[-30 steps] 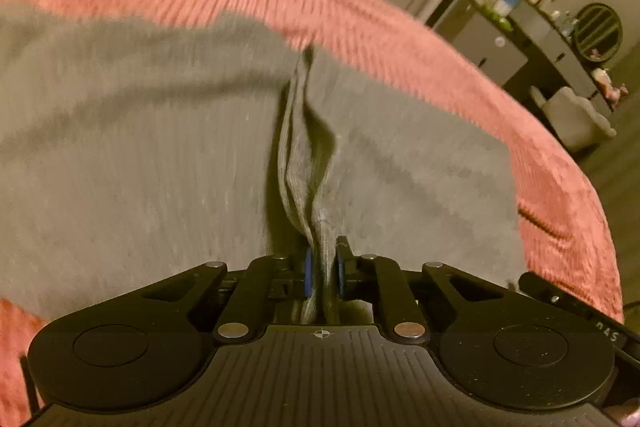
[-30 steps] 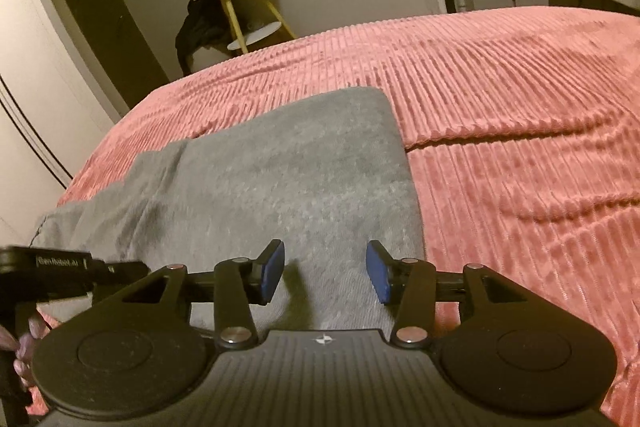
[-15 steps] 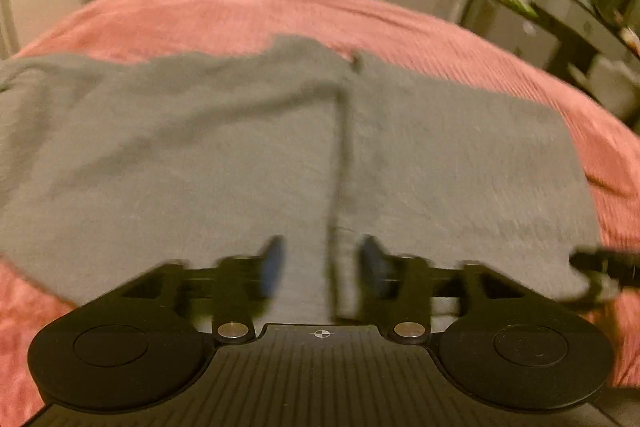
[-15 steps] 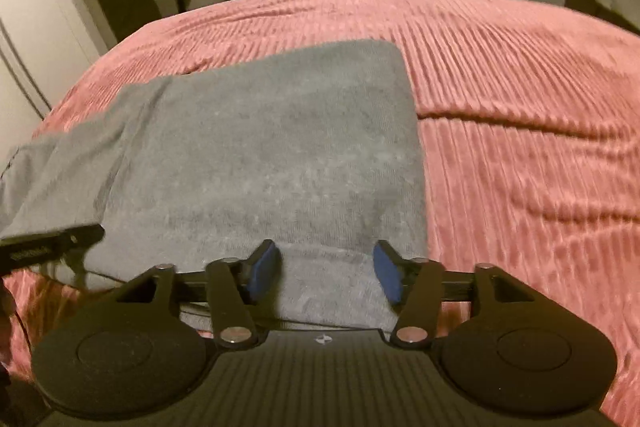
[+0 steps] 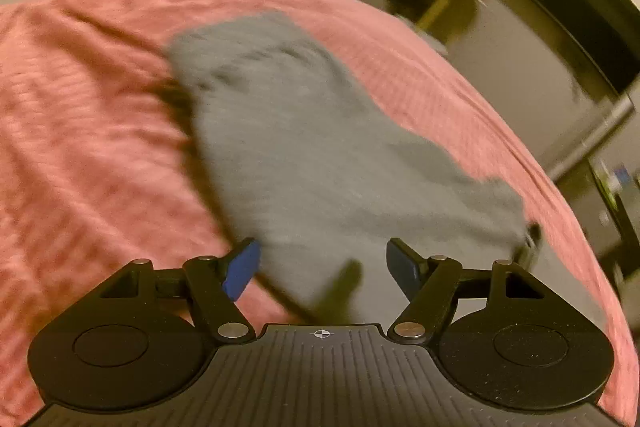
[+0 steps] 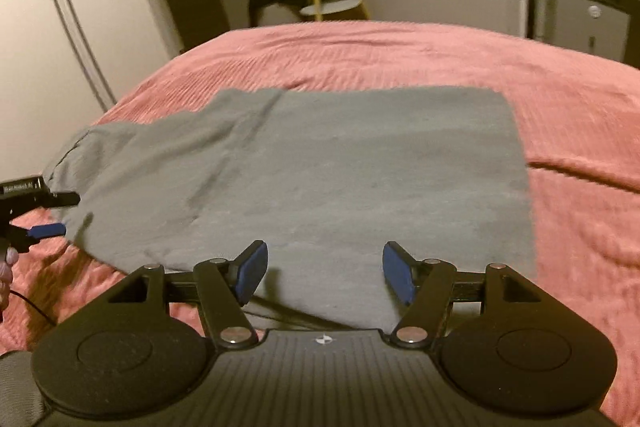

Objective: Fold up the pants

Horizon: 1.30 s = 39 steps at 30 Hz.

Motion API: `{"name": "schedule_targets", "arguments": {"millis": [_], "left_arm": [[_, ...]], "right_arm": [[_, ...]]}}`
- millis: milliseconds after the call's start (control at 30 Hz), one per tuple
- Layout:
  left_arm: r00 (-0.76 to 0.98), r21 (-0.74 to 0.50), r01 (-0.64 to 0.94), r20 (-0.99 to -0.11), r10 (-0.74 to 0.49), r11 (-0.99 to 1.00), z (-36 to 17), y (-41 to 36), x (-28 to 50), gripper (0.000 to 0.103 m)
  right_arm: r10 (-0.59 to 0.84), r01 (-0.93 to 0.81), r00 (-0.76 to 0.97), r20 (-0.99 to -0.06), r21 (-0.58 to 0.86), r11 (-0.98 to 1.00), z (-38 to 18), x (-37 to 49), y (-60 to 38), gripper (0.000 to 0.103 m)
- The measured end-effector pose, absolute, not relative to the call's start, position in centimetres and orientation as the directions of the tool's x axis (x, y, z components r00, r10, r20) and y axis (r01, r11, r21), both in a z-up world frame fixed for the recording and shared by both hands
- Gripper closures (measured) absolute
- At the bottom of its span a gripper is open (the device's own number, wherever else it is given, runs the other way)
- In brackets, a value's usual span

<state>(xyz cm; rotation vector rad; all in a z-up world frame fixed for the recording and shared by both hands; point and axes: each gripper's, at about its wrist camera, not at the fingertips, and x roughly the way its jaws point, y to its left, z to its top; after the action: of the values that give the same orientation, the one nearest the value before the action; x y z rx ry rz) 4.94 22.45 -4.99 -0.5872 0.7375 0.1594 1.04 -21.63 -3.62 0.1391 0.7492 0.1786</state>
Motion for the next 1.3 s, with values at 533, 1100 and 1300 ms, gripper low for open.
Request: {"name": "schedule_targets", "arguments": {"millis": [533, 1100, 1300], "left_arm": [[0.78, -0.657, -0.426, -0.615, -0.115, 0.622, -9.2, 31.0, 10.1, 0.039], [0.903, -0.07, 0.123, -0.406, -0.141, 0.99, 5.1, 14.3, 7.6, 0.087], [0.818, 0.141, 0.465, -0.446, -0.363, 0.874, 4.0, 1.0, 5.5, 0.085]], "right_arm": [[0.271, -0.048, 0.72, -0.638, 0.344, 0.938, -5.7, 1.6, -22.2, 0.034], [0.32, -0.017, 0.778, -0.54, 0.492, 0.87, -5.7, 0.5, -24.6, 0.035], [0.338, 0.003, 0.823, -0.456, 0.599, 0.8, -5.4, -1.2, -26.7, 0.035]]}}
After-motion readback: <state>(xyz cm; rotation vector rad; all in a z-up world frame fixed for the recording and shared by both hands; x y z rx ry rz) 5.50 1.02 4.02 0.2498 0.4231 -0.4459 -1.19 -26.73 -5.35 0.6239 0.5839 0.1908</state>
